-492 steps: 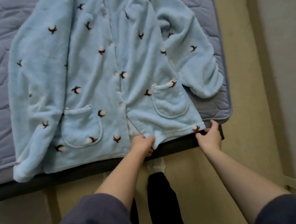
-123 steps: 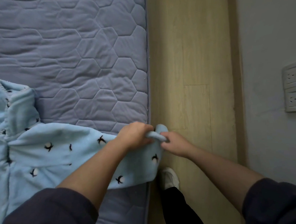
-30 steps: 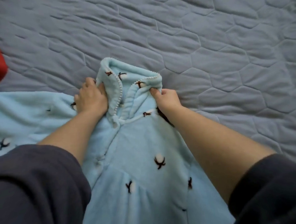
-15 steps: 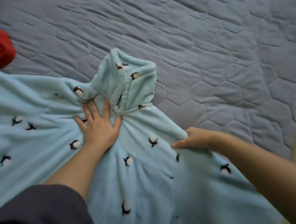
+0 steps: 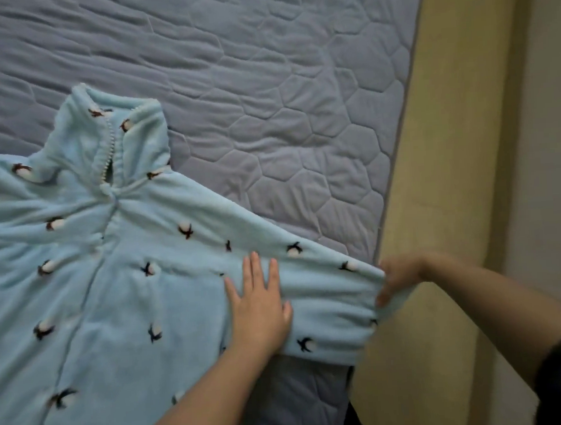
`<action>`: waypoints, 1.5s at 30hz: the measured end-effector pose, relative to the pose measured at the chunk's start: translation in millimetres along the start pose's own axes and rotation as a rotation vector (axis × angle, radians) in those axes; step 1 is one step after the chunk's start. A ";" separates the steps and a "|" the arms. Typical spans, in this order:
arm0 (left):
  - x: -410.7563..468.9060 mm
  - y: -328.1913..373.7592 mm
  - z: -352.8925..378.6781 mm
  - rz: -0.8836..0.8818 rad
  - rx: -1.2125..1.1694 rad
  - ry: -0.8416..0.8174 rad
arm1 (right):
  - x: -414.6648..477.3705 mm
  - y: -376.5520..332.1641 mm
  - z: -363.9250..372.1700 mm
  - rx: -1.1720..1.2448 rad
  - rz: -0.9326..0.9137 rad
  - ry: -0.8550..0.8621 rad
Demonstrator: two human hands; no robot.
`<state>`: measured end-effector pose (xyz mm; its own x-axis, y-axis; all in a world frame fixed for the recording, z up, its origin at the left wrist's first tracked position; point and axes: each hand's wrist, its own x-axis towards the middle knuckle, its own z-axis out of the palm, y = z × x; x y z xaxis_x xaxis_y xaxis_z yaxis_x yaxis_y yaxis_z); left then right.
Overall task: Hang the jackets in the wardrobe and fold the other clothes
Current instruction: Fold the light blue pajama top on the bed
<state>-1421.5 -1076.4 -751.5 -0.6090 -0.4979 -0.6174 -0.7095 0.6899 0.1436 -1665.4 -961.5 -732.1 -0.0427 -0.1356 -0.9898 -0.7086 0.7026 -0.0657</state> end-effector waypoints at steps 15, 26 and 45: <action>-80.8 166.4 -113.3 -0.303 -1.459 -0.800 | -191.3 79.8 27.7 0.576 -0.293 -0.029; -200.3 -32.7 -171.6 -0.116 -1.864 -0.672 | -255.3 -150.5 61.2 1.154 -0.608 -0.490; -281.2 -291.4 15.6 -0.597 -0.995 -0.006 | -97.9 -327.8 116.6 0.229 -0.129 0.349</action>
<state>-1038.0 -1129.2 -631.8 -0.0838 -0.6001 -0.7955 -0.8502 -0.3734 0.3712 -1346.9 -1097.0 -628.4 -0.2274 -0.4322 -0.8726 -0.5508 0.7961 -0.2508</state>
